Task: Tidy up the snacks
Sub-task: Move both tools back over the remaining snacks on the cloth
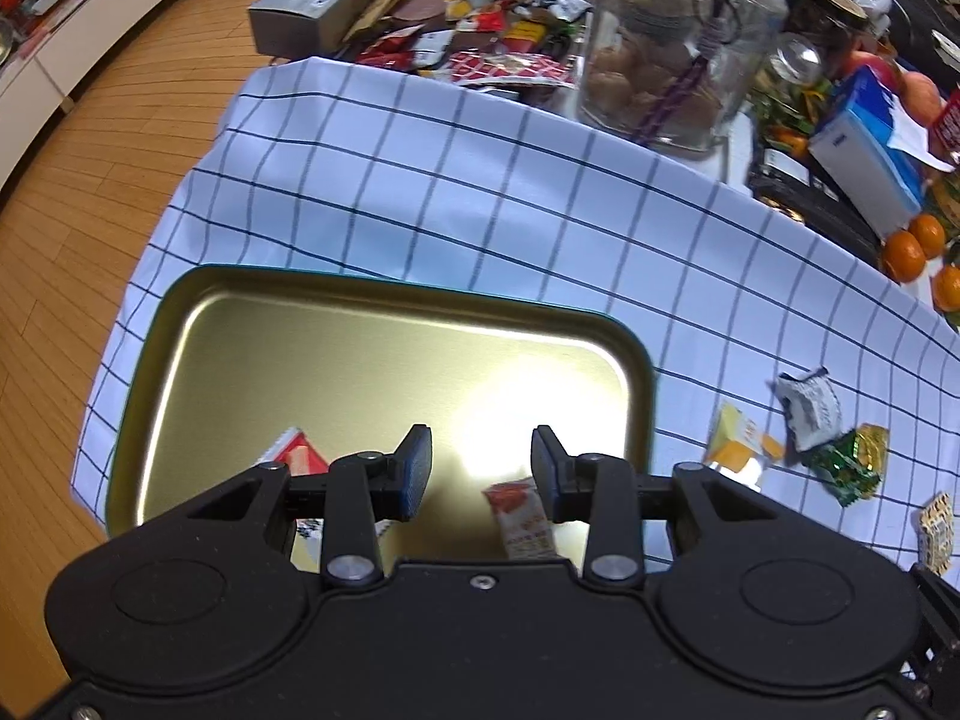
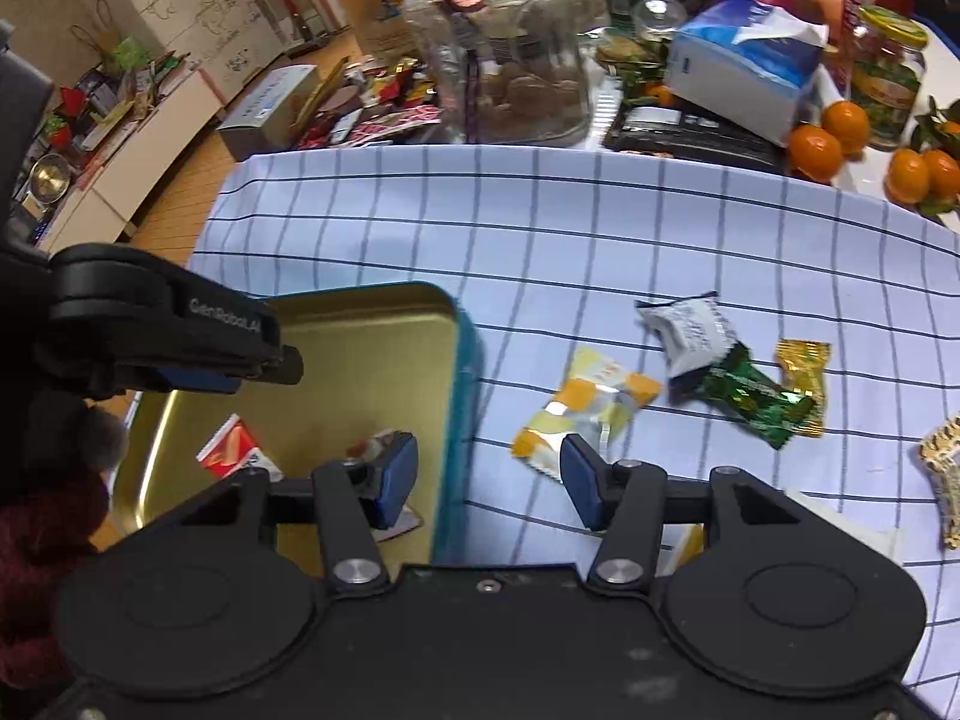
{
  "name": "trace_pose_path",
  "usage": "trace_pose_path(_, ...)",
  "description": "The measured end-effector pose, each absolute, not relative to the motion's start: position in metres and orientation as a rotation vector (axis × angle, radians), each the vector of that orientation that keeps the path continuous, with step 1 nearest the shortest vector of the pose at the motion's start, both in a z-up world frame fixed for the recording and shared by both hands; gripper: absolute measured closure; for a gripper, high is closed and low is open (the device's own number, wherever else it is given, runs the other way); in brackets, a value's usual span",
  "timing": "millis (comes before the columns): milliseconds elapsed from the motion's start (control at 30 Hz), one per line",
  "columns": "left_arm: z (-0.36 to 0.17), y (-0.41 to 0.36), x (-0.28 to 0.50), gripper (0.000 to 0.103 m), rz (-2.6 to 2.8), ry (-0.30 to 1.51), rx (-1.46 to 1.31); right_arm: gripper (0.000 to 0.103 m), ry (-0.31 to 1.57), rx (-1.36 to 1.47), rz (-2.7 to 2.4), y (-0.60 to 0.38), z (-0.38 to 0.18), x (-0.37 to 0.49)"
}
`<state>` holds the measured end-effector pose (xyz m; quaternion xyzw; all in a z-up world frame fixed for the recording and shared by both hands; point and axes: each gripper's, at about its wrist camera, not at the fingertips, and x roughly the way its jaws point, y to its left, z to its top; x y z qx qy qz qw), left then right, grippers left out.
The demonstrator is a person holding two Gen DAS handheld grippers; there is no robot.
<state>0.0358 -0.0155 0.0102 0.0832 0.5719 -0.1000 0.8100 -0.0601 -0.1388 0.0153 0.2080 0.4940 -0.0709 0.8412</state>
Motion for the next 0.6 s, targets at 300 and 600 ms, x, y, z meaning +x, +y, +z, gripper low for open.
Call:
trace_pose_path(300,0.011,-0.051,0.018,0.058,-0.306,1.228,0.217,0.046,1.054,0.465,-0.245,-0.173,0.015,-0.075)
trace_pose_path(600,0.009,-0.081,0.001,0.058,-0.380,1.234,0.266,0.045,1.080,0.480,-0.338,-0.212,0.008,-0.101)
